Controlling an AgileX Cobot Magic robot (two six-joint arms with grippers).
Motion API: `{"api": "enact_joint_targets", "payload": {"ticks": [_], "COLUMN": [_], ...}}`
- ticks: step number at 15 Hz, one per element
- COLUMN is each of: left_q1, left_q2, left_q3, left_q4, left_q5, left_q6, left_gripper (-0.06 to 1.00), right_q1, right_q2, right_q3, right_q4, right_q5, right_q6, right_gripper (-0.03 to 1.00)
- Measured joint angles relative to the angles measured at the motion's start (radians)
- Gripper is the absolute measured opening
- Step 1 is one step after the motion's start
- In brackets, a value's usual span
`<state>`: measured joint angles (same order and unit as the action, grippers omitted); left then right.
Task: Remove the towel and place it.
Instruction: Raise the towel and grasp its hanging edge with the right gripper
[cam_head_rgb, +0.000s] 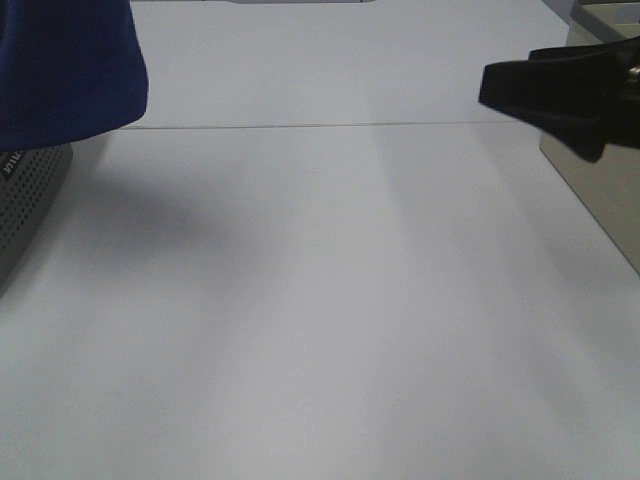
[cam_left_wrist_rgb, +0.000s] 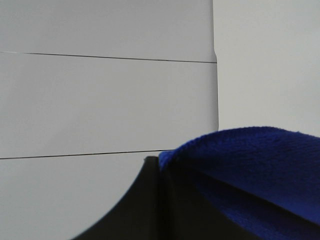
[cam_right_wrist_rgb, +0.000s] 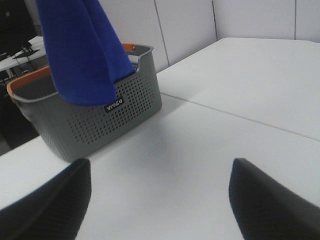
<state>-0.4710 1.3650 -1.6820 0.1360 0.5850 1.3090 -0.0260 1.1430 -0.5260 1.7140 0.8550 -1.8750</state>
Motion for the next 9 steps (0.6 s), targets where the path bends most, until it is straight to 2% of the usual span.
{"api": "enact_joint_targets", "payload": {"ticks": [1,2,4,5,7,9], "left_q1": [0.000,0.000,0.000,0.000,0.000,0.000], "left_q2": [0.009,0.019,0.032,0.034,0.034,0.035], "left_q3": [0.000,0.000,0.000,0.000,0.000,0.000], "left_q4": [-0.010,-0.019,-0.026,-0.030,-0.040,-0.049], "left_q5": [-0.008,-0.010,-0.011,-0.011,-0.012,-0.012], "left_q6": [0.000,0.001,0.005,0.007,0.009,0.009], "left_gripper": [0.00,0.00,0.00,0.00,0.00,0.00], "right_q1": [0.064,0.141,0.293,0.342,0.446,0.486], "right_q2": [0.062,0.122,0.248,0.316,0.498,0.585], "right_q3": [-0.019,-0.058,-0.176,-0.235,-0.406,-0.494], "right_q4": [0.008,0.012,0.015,0.016,0.018,0.019], "right_q5": [-0.027,-0.095,-0.235,-0.279,-0.302,-0.302], "right_q6": [-0.070,-0.099,-0.107,-0.111,-0.111,-0.124], "right_gripper": [0.75,0.75,0.75,0.75,0.75,0.75]}}
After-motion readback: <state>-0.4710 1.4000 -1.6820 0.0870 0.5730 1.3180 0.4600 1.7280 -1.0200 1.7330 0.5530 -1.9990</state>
